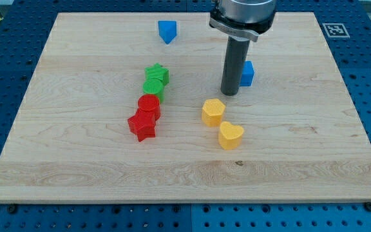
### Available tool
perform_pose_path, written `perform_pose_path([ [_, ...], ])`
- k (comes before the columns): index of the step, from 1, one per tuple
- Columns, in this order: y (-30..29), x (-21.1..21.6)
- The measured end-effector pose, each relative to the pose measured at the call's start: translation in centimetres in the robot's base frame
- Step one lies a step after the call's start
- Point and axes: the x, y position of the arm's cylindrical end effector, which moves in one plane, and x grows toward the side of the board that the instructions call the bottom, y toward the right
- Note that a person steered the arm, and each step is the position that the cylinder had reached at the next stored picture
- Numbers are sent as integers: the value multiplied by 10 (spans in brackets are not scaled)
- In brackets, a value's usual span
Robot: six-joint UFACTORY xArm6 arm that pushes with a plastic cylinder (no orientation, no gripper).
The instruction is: Place your arm bottom left of blue cube
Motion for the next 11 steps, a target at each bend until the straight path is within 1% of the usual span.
perform_pose_path([
  [1, 0, -6],
  [2, -19, -14],
  [3, -39, -34],
  [4, -41, -36],
  [5, -28, 1],
  [6, 1, 18],
  [7, 10, 26],
  [9, 17, 26],
  [11, 18, 40],
])
